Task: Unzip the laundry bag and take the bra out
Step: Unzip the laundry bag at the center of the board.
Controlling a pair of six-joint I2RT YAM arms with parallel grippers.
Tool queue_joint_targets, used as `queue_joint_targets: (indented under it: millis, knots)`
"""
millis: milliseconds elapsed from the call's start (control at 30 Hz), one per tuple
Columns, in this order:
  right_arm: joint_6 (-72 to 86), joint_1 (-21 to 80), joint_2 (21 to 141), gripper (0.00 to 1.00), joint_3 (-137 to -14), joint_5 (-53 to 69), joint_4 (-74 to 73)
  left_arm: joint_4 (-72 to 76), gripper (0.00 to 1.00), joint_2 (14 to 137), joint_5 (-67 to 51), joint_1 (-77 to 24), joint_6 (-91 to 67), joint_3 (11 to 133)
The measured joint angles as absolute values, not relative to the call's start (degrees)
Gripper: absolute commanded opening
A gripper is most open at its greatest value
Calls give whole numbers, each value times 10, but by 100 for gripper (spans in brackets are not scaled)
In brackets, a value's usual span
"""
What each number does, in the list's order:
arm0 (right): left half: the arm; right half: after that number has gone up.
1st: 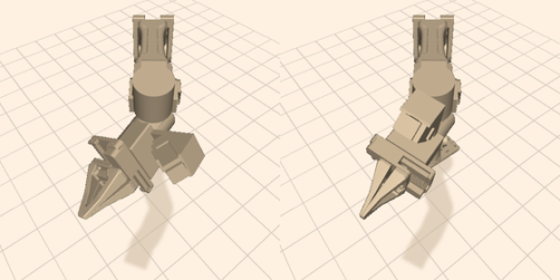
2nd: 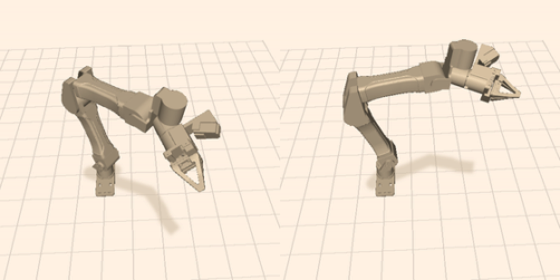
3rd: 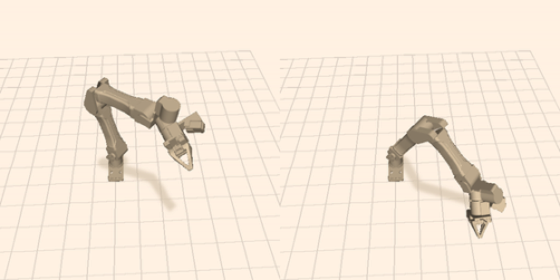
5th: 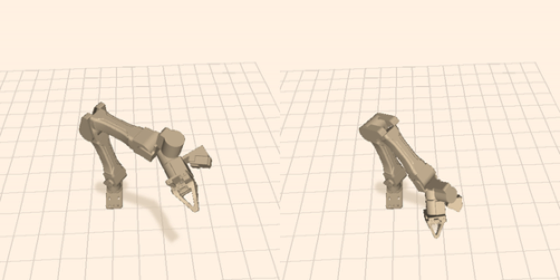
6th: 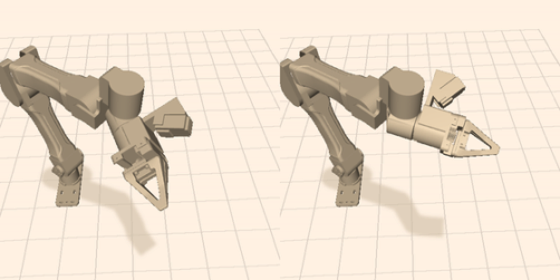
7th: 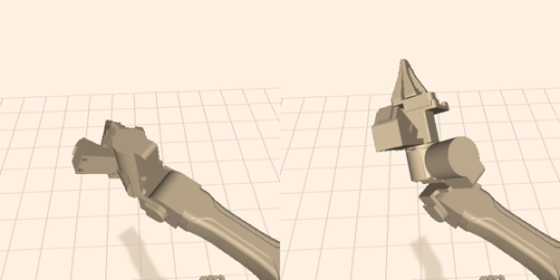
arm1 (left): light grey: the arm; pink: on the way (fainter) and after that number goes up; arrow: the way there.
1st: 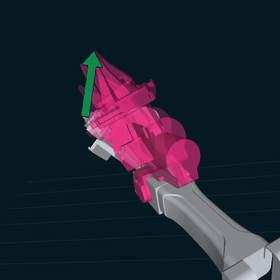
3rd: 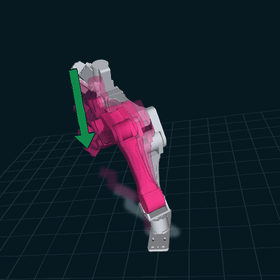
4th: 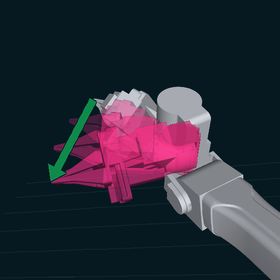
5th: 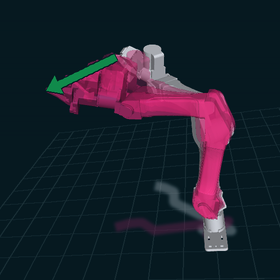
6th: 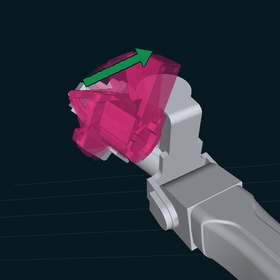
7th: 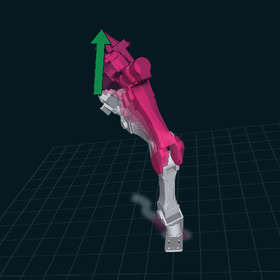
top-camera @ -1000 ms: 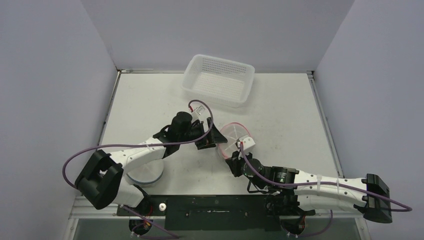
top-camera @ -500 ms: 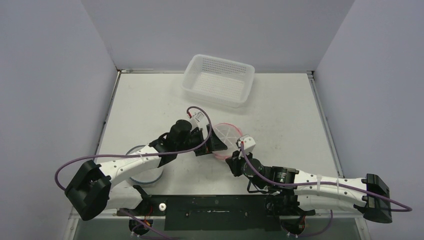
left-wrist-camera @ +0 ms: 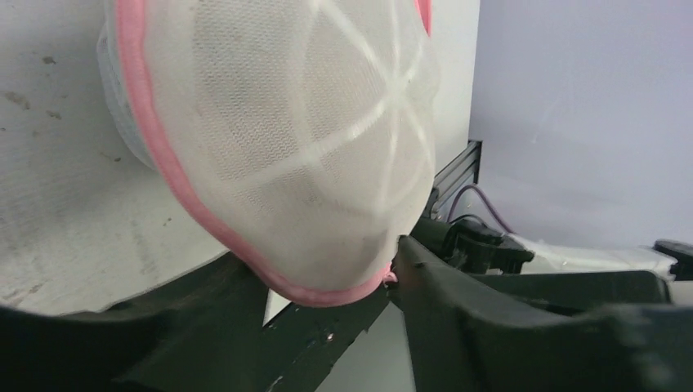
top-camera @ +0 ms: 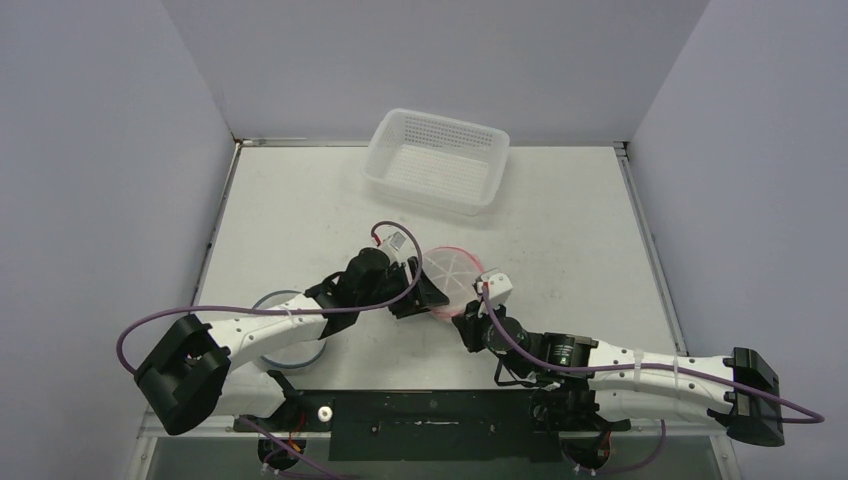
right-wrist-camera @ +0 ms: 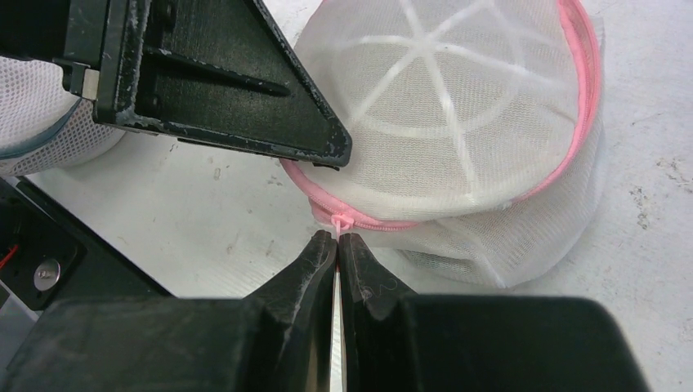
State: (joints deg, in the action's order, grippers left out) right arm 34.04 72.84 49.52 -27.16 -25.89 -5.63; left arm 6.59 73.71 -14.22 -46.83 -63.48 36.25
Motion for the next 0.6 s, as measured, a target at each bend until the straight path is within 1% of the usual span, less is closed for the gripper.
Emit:
queue_joint_targets:
  millis: [67,200,333,600]
  knots:
    - [342,728,494,5,-272,-263,-57,67,32,737,-137,-468,-641,362]
    - [344,728,492,5,-272,-271,-63,68,14,737,-132,-468,-644,362]
    - [350,728,492,5,-272,-278,-68,69,1,738,-132,-468,-645,362]
    - [363,728,492,5,-272,-292,-83,76,0,739,-133,-468,-650,362]
